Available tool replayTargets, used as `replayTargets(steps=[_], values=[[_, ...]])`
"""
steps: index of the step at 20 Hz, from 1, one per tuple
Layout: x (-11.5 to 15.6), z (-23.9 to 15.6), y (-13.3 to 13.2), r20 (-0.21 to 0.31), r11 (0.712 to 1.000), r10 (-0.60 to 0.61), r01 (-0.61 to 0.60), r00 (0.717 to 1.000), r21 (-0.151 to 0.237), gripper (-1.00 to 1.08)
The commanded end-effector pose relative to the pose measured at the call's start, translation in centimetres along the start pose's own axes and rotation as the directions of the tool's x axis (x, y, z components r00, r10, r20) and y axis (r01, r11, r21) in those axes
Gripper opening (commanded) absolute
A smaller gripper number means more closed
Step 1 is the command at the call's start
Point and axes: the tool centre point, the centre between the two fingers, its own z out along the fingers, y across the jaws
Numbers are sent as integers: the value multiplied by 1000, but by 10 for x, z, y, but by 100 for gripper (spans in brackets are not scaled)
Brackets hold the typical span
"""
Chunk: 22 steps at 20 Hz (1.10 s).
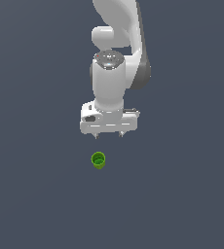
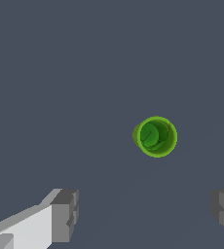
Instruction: Pick up the object and move it to a goal position.
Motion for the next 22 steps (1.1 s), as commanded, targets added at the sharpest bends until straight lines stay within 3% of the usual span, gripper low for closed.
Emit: replayTargets(steps=[1,11,22], values=[[2,6,3,5,999,-46,46,999,0,100],[12,37,18,28,959,-285,284,958,10,100],[21,73,37,40,847,-531,529,847,40,100]])
